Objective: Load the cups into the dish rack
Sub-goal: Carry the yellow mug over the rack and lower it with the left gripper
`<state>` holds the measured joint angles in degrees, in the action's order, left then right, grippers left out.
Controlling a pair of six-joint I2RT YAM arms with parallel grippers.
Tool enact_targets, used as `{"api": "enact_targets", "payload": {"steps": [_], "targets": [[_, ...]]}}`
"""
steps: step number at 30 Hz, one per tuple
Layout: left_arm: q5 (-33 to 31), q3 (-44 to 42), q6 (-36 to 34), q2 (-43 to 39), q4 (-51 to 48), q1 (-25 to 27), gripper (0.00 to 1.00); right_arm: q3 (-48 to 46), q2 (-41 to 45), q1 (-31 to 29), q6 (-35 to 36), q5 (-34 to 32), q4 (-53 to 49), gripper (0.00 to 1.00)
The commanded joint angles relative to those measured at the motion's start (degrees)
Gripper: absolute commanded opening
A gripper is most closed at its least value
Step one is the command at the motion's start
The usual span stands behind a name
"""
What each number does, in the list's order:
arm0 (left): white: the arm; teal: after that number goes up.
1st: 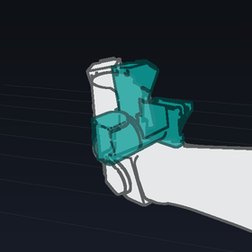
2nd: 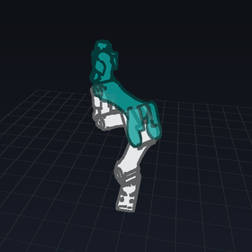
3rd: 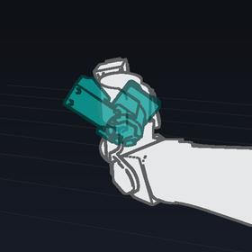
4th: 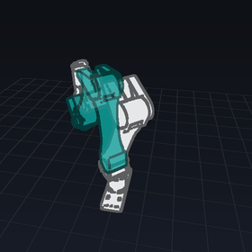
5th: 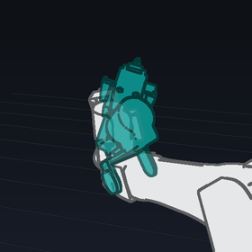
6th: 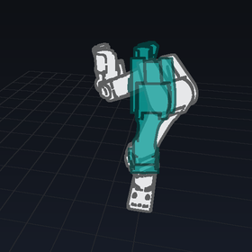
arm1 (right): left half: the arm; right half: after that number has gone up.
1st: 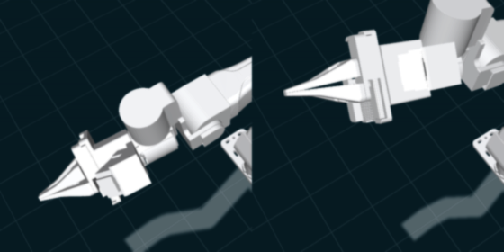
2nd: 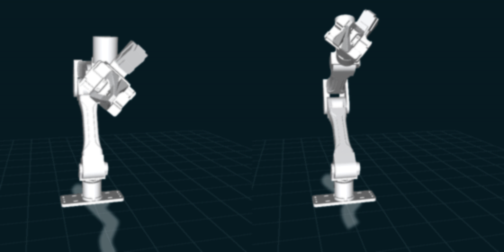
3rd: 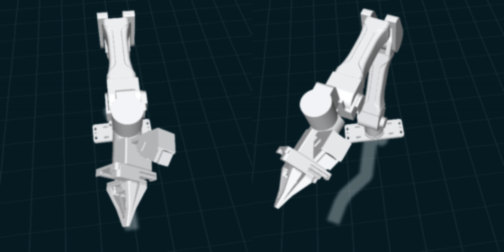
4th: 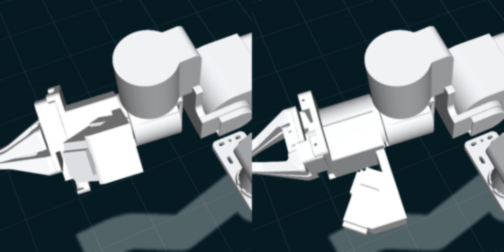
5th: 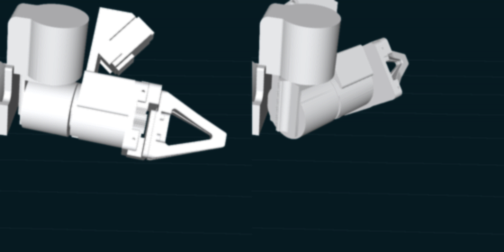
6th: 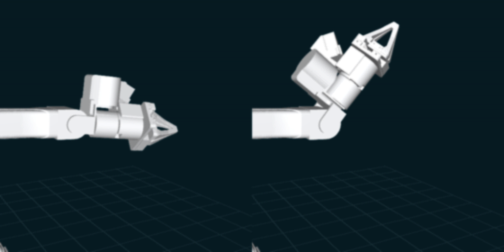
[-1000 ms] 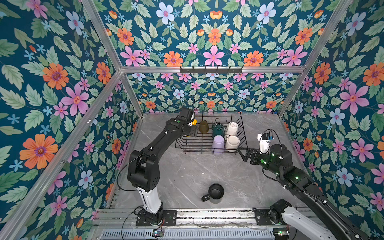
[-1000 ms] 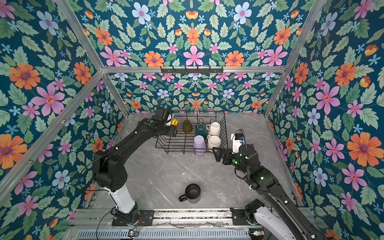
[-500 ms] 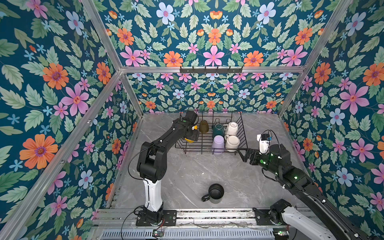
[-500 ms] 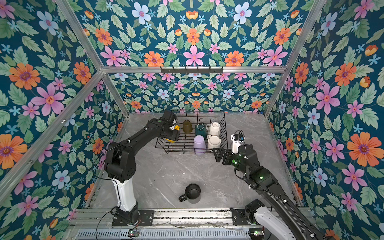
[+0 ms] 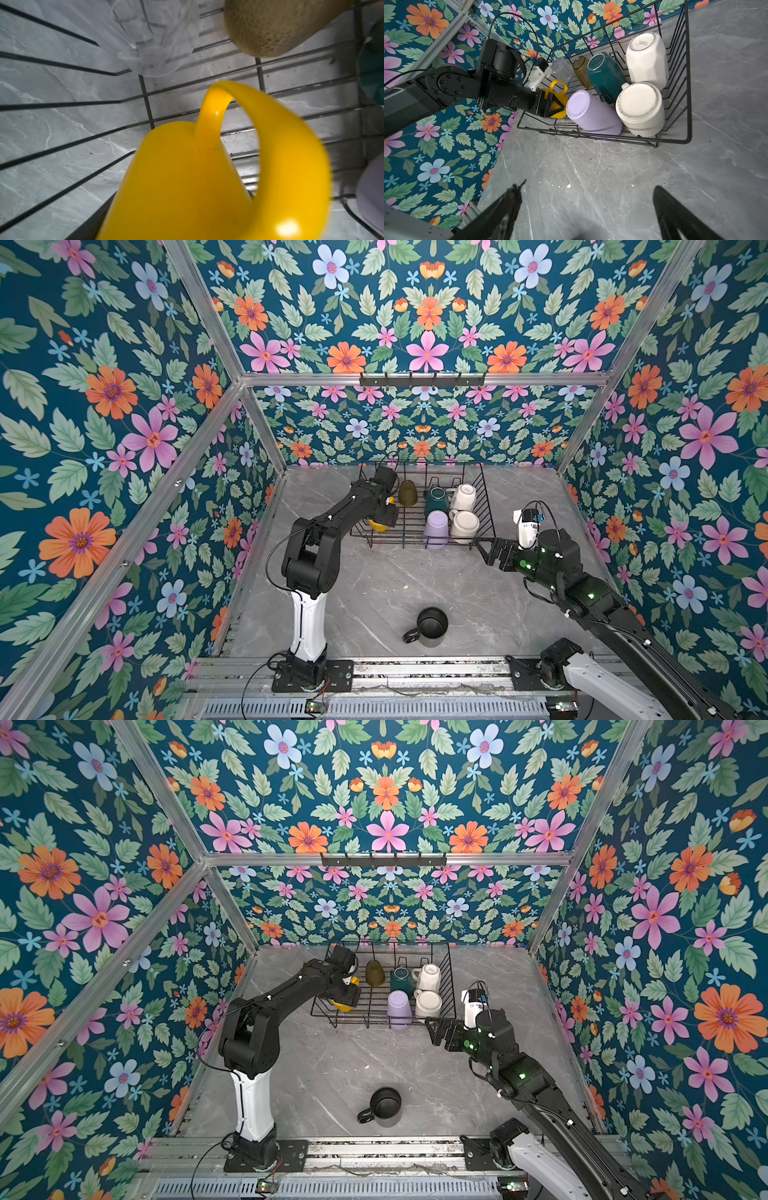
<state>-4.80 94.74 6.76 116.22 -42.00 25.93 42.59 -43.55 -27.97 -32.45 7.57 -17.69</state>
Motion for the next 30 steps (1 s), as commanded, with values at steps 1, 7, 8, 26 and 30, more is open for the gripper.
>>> {"api": "enact_targets", "payload": {"steps": [1, 7, 8, 26, 30], "targets": [[-0.9, 0.2, 0.6, 0.2, 0.5, 0.0, 0.49, 0.1, 0.0, 0.0, 0.3, 0.2, 0.7, 0.99], [-2.3, 0.9, 0.8, 0.7, 0.0, 0.0, 0.65, 0.0, -0.1, -0.1, 0.4, 0.4, 0.9, 0.99], [-2.3, 1.0, 0.9, 0.8, -0.1, 0.0, 0.66, 0.0, -0.2, 0.0, 0.3, 0.3, 0.9, 0.99], [0.4, 0.5, 1.2, -0.8, 0.0, 0.3, 0.89, 2.2, -4.3, -0.1, 1.7, 2.3, 1.3, 0.99], [0.7, 0.6, 1.1, -1.4, 0.0, 0.3, 0.90, 2.4, -5.0, 0.0, 2.3, 2.3, 0.7, 0.99]]}}
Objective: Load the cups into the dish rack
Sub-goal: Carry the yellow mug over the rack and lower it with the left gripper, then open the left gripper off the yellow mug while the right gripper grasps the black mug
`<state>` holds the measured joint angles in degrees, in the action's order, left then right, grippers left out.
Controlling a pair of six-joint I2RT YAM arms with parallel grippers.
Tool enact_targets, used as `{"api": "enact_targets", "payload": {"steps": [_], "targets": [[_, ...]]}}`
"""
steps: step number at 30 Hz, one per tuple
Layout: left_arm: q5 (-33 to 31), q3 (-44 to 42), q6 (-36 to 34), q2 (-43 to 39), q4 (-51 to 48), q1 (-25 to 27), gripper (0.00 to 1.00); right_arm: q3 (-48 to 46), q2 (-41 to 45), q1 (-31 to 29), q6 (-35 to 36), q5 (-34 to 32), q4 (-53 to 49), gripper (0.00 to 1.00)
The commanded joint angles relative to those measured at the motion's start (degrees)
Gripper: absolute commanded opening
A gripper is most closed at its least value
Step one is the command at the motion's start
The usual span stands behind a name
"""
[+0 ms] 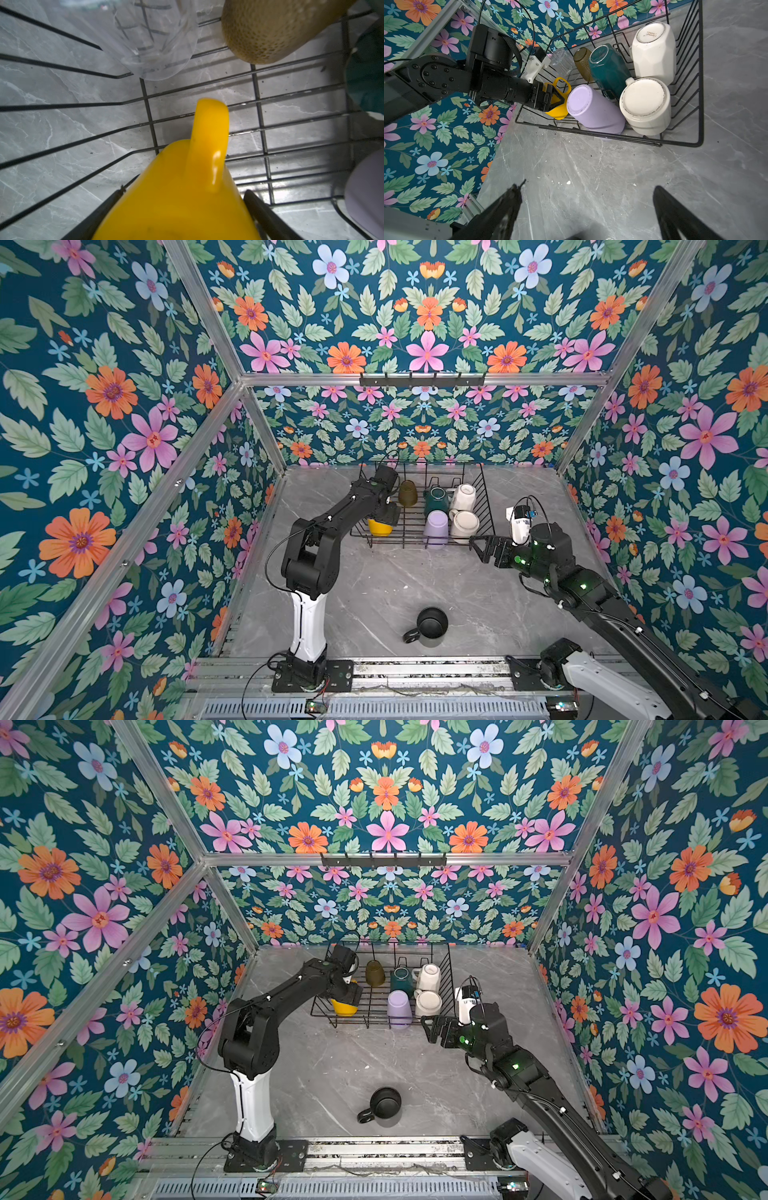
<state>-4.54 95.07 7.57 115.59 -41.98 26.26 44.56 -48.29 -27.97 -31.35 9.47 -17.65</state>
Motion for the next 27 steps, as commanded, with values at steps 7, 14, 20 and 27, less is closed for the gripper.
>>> {"api": "enact_targets", "payload": {"steps": [7, 14, 20, 27], "targets": [[1.0, -0.9, 0.6, -5.3, 1.9, 0.2, 0.91, 5.0, -6.1, -0.4, 5.6, 5.2, -7.1, 0.87], [-4.9, -10.4, 2.3, -19.7, 16.0, 1.2, 0.93, 7.4, -10.4, -12.7, 8.2, -3.4, -17.7, 0.79], [-5.3, -30.9, 4.9, -39.8, 43.0, 1.2, 1.00, 5.7, -11.9, -22.2, 4.0, -6.5, -20.7, 0.74], [-2.5, -42.6, 9.3, -49.9, 56.0, 1.2, 1.00, 4.9, -17.7, -31.2, -0.5, -7.3, -19.2, 0.70]]}}
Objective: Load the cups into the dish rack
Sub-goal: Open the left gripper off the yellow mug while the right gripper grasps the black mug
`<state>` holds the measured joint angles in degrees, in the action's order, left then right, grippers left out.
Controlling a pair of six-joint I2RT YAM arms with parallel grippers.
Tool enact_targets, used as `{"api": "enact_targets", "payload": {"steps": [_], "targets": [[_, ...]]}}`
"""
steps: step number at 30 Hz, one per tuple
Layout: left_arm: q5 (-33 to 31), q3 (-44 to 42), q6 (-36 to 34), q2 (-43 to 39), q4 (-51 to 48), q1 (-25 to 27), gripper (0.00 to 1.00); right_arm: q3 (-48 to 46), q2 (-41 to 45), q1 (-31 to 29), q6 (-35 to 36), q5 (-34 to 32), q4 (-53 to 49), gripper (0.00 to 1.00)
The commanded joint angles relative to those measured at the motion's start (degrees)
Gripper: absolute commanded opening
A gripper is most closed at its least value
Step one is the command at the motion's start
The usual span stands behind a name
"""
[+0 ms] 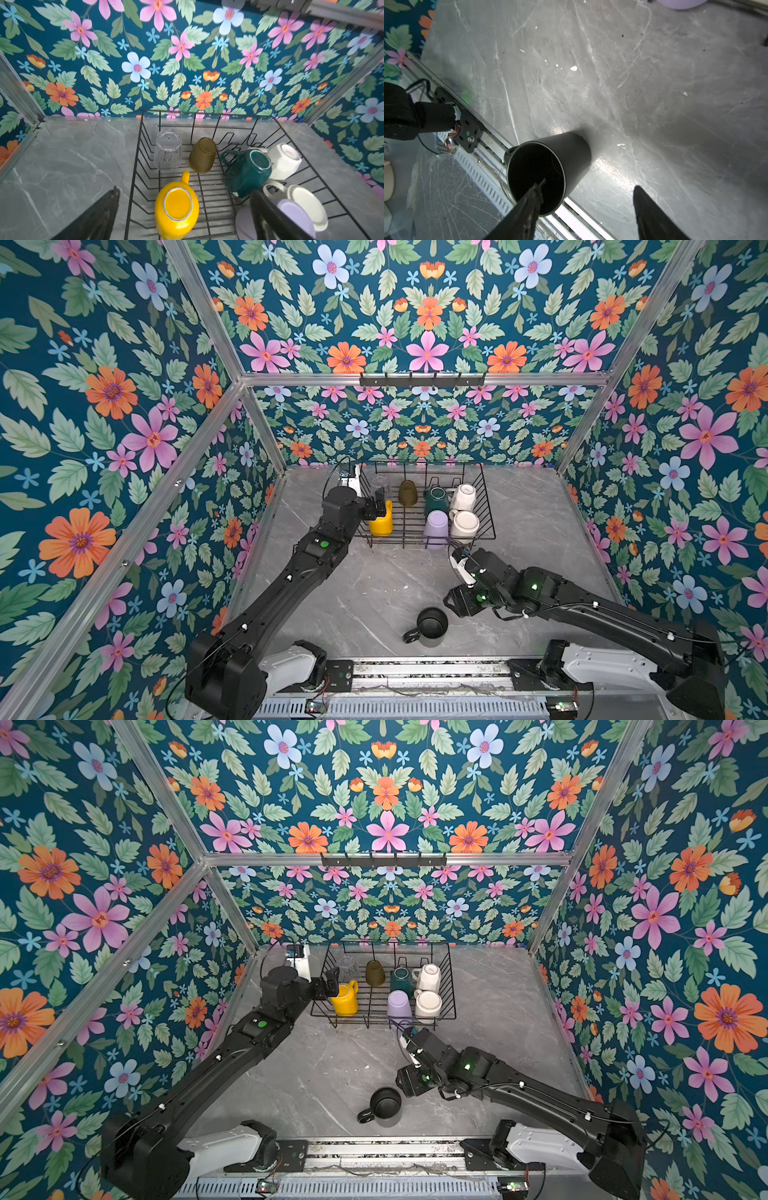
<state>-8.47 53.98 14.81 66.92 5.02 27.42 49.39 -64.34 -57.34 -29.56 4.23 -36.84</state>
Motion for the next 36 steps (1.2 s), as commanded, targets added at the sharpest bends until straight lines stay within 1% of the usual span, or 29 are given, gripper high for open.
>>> {"api": "enact_targets", "payload": {"steps": [1, 6, 8, 11, 15, 19, 22, 28, 31, 32, 36], "targets": [[1.1, -1.8, 2.5, -1.6, 9.1, 0.0, 1.00, 0.5, -3.2, -2.6, -2.7, -2.4, -0.3, 0.69], [1.2, -1.8, 3.2, -1.9, 7.6, 0.0, 1.00, 2.9, -9.9, -6.6, -3.7, -4.2, -1.0, 0.67], [0.4, -1.8, 3.5, -2.1, 7.3, -0.1, 1.00, 4.0, -12.7, -6.7, -4.5, -4.2, -1.6, 0.66], [0.4, -2.3, 3.8, -3.0, 7.0, 0.0, 1.00, 5.1, -15.9, -7.2, -4.6, -4.4, -1.6, 0.59], [-0.7, -3.3, 3.8, -4.2, 7.6, 0.0, 1.00, 5.8, -18.6, -7.5, -5.0, -5.1, -1.0, 0.46], [-1.1, -4.5, 3.6, -5.4, 7.9, 0.0, 1.00, 5.5, -20.0, -7.6, -4.9, -5.2, 0.4, 0.37], [-1.9, -4.7, 3.7, -6.0, 7.4, 0.0, 1.00, 6.5, -21.4, -7.6, -4.6, -5.6, -0.6, 0.28], [-2.9, -5.6, 3.1, -6.7, 7.8, 0.0, 1.00, 6.2, -21.2, -7.6, -4.2, -6.3, -1.1, 0.10], [-2.6, -6.0, 3.2, -7.0, 8.3, -0.1, 1.00, 6.0, -19.8, -7.6, -4.2, -6.3, -1.2, 0.01], [-2.6, -6.3, 3.1, -7.1, 8.7, -0.1, 1.00, 5.5, -19.2, -7.6, -4.5, -6.2, -0.7, 0.00], [-2.7, -6.5, 3.2, -7.8, 9.2, 0.0, 1.00, 5.4, -16.3, -7.4, -4.6, -6.3, -1.8, 0.00]]}}
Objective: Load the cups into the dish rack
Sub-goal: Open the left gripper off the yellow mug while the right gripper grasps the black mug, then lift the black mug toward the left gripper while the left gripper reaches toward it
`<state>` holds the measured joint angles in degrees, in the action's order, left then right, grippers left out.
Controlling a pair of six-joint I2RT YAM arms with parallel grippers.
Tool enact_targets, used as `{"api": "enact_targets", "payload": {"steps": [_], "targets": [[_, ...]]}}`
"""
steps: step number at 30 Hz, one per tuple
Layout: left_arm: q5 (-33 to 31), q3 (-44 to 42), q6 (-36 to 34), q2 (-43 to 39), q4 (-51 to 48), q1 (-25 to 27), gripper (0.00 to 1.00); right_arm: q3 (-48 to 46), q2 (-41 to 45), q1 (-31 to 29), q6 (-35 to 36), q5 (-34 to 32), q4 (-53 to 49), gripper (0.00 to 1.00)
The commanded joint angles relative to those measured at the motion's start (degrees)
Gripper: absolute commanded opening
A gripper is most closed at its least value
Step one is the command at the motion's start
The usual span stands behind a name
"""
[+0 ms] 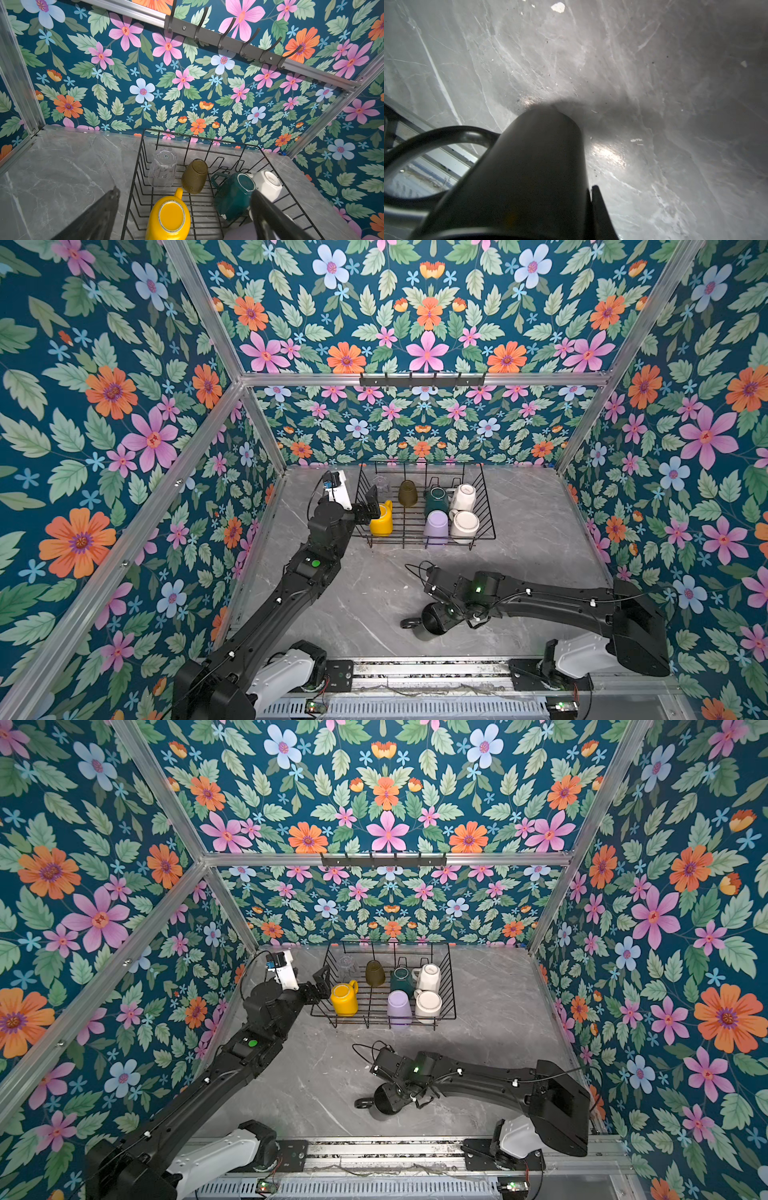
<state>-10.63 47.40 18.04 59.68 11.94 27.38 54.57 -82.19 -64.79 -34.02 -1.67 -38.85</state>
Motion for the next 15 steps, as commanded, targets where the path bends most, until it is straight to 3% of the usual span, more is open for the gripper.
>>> {"api": "enact_targets", "payload": {"steps": [1, 8, 11, 15], "targets": [[-0.2, -0.3, -0.1, -1.0, 2.8, 0.0, 1.00, -0.1, 2.7, 0.3, -0.1, -0.2, 0.2, 0.00], [2.3, -2.5, -0.8, -2.8, 7.0, 0.0, 1.00, -5.1, 13.6, 7.8, 0.2, 8.6, 5.3, 0.00], [6.2, -4.2, -1.6, -3.6, 10.2, 0.0, 1.00, -6.5, 18.7, 12.0, 0.5, 12.6, 7.9, 0.00], [15.9, -7.6, -1.9, -5.3, 17.3, 0.0, 1.00, -10.2, 24.6, 20.7, -2.1, 24.2, 15.6, 0.00]]}}
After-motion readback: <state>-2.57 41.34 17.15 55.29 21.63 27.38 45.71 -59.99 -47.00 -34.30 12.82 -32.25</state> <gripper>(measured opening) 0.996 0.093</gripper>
